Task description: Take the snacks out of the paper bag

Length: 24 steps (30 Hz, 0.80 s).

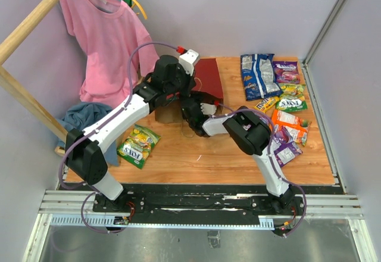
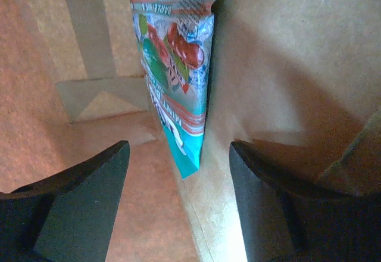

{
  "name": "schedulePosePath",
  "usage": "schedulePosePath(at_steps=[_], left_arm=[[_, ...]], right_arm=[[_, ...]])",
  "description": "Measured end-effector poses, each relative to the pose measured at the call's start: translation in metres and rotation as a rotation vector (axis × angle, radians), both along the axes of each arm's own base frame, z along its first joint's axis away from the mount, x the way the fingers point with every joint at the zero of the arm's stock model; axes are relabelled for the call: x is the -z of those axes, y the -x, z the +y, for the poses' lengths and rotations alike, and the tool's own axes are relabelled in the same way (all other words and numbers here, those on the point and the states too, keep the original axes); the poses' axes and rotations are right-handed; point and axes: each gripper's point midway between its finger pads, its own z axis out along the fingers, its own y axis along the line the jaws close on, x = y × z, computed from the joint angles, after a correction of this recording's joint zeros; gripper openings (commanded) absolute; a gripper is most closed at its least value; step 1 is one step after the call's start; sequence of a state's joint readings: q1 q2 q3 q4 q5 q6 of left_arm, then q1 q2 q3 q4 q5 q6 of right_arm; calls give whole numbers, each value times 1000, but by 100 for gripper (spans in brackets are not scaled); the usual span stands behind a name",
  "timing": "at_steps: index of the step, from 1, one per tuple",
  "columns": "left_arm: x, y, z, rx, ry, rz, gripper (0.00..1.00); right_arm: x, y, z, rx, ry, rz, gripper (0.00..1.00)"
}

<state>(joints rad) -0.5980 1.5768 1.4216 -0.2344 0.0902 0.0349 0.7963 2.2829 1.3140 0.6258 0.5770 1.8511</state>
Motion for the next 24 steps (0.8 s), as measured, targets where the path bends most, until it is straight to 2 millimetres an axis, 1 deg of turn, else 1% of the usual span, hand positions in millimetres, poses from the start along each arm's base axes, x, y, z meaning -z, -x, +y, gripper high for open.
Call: schedulePosePath(at_steps=[1,8,11,15,18,22,23,24], left_arm=[[1,0,0,0,2,4,1],[3,-4,-7,8,15,25,1],[4,-5,-9,11,17,31,1],[6,-5,-11,13,19,43,1],[7,-5,-12,16,20,51,1],[9,-4,-12,19,16,61,0],[10,-3,-12,19,14,63,1],[11,-3,-11,18,12,66,1]], right_arm=[[0,-1,0,5,-3,7,70],[-1,-22,-19,76,5,58,68],[1,-32,-24,101,16,67,63],[3,-45,-21,114,30,68,54],[7,-58,-18,109,42,62,41],[16,-67,-16,91,60,64,9],[19,-68,-16,85,66,65,3],[21,-69,-17,81,70,64,1]])
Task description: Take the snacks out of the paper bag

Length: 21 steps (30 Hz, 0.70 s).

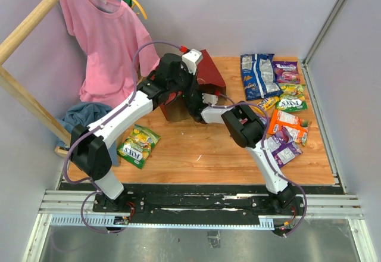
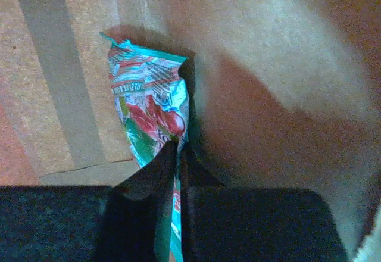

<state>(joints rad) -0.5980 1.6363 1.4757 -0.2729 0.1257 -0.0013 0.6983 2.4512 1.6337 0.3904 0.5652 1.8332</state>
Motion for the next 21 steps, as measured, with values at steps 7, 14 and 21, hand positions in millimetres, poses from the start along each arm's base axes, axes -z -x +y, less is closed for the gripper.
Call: schedulePosePath(at_steps=[7,14,21], left_arm=[[2,0,2,-8,-8,4,1],[5,-9,8,-39,-19,9,1],[1,-24,22,-104,-27,-6,1]], right_arm=[[-3,-2,1,-61,22,-50,1],[-14,23,-8,-177,93,-43,1],[-52,57,-3,-403,170,-14,1]])
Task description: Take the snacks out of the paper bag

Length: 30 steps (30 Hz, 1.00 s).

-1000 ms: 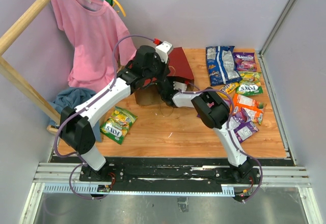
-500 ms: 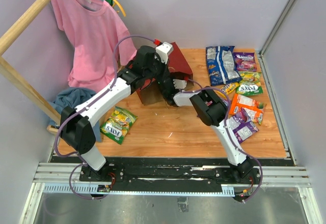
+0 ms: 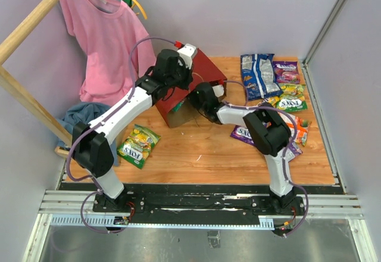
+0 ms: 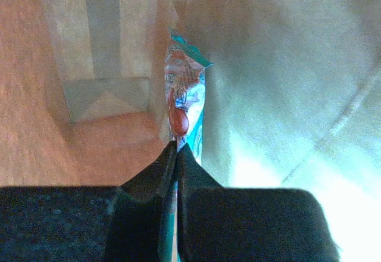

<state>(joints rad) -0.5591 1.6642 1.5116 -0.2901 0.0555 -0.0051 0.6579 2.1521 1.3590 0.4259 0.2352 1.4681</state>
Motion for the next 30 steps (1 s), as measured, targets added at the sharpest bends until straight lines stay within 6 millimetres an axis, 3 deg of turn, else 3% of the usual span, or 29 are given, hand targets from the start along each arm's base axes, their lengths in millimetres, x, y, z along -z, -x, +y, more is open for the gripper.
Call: schedulePosePath(at_steps=[3,10,15,24,26,30], left_arm=[[-3,-8,5,-29,-5,-10,1],[14,-20,12,-85,-45,7,0],[20,-21,13,-101,-42,27,0],[15,-22,11,-111,-15,20,1],[15,-23,10,-113,-8,19,1],[13,-24,9,-119,8,18,1]], right_arm=[[-7,29,-11,-64,29,17,1],[2,109,-64,-126,103,80,1],[-10,150,-91,-158,118,62,1],[-33,243,-139,-247,258,-22,1],[-28,264,-148,-265,270,-26,1],[1,286,-172,-231,287,41,1]])
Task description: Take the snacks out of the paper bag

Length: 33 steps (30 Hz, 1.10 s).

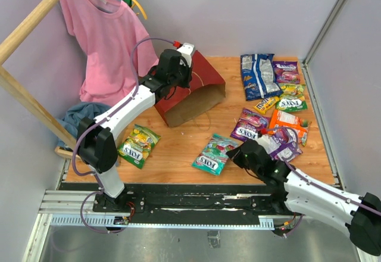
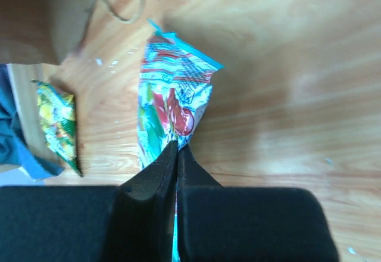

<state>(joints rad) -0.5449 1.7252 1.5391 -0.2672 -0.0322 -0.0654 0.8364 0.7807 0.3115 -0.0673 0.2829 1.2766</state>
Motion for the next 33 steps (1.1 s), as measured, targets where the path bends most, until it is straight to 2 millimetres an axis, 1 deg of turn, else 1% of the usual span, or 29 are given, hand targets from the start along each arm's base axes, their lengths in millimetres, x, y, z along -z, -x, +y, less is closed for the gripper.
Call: schedulePosePath(at_steps=[2,4,8,10,12,16,20,21,24,27,33], left_arm=[[-1,0,-1,-5,12,1,0],[-2,-1,-1,-8,21,0,1],[-4,-1,-3,-12,38,0,0],[-4,-1,-4,-11,42,1,0],[-4,-1,-4,-8,42,2,0],[-2,1,-3,-10,33,17,1],[-4,1,-2,-11,30,20,1],[-4,1,-2,-12,30,19,0],[-4,2,-1,-14,27,22,1],[-3,2,0,-16,25,24,1],[-3,0,2,-22,23,23,1]], right_arm=[[14,7,-8,29,22,37,1],[21,10,-10,52,29,66,1],[38,9,-8,86,50,126,1],[44,7,-1,79,86,168,1],[43,1,13,56,101,191,1],[37,-13,63,-82,87,214,1],[42,-19,107,-249,84,242,1],[45,-19,115,-280,82,246,1],[50,-15,132,-348,72,257,1],[51,-14,147,-395,64,258,1],[45,-28,170,-424,53,231,1]])
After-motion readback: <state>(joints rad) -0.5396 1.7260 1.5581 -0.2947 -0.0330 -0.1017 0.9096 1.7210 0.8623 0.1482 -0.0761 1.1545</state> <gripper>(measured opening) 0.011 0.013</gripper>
